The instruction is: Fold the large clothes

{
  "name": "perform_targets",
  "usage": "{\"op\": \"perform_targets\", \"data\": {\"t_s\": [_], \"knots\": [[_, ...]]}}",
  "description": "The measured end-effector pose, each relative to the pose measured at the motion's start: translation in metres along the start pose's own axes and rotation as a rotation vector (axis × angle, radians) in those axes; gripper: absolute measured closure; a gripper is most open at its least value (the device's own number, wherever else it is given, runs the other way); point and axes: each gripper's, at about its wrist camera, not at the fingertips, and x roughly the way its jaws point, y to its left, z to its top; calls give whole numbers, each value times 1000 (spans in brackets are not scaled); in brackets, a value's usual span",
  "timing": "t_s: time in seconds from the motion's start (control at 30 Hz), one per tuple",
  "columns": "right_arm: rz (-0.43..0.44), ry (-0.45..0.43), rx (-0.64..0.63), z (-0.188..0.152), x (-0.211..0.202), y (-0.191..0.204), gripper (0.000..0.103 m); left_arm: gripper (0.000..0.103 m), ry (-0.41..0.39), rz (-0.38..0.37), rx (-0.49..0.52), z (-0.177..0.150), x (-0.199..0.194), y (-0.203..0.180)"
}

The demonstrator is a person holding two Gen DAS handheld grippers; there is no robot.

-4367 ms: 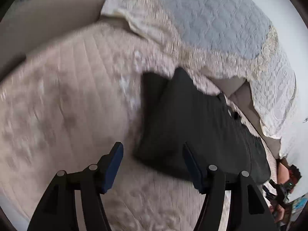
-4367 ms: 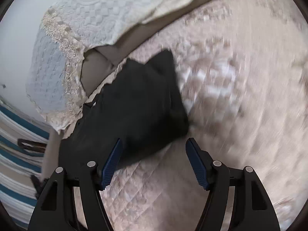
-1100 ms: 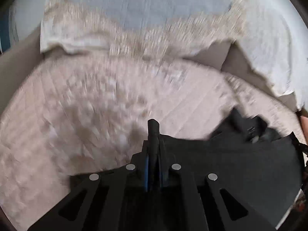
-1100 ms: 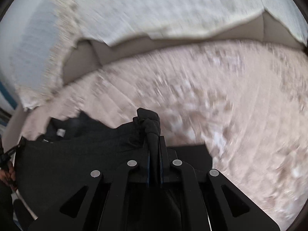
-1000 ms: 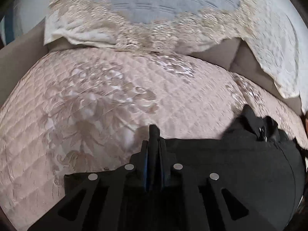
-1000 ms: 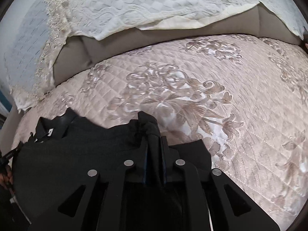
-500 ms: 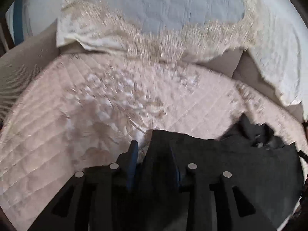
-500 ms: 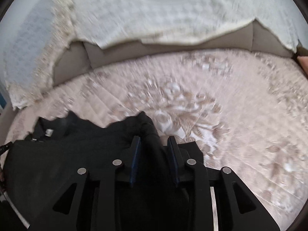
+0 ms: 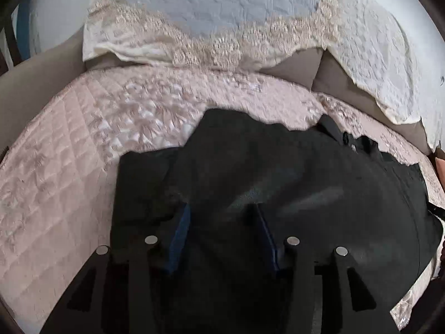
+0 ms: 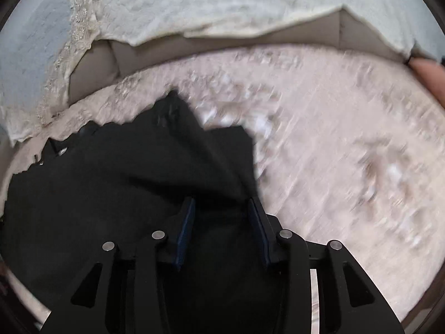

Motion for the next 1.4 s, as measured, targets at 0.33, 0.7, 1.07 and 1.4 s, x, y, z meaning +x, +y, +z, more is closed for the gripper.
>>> {"op": "perform_targets", "data": {"t_s": [0.33, 0.7, 1.07, 1.4], "knots": [[150, -96, -78, -27, -81, 75, 61, 52, -41, -127, 81, -16, -64, -59], [257, 19, -275, -51, -15, 204, 63, 50, 50, -160, 145, -28, -17, -104], [235, 44, -229, -70, -36, 190, 63, 48, 41, 1, 75, -36, -34, -46], [311, -35, -267, -70, -85, 213, 63, 48, 12, 66, 65, -35, -72, -43]]}}
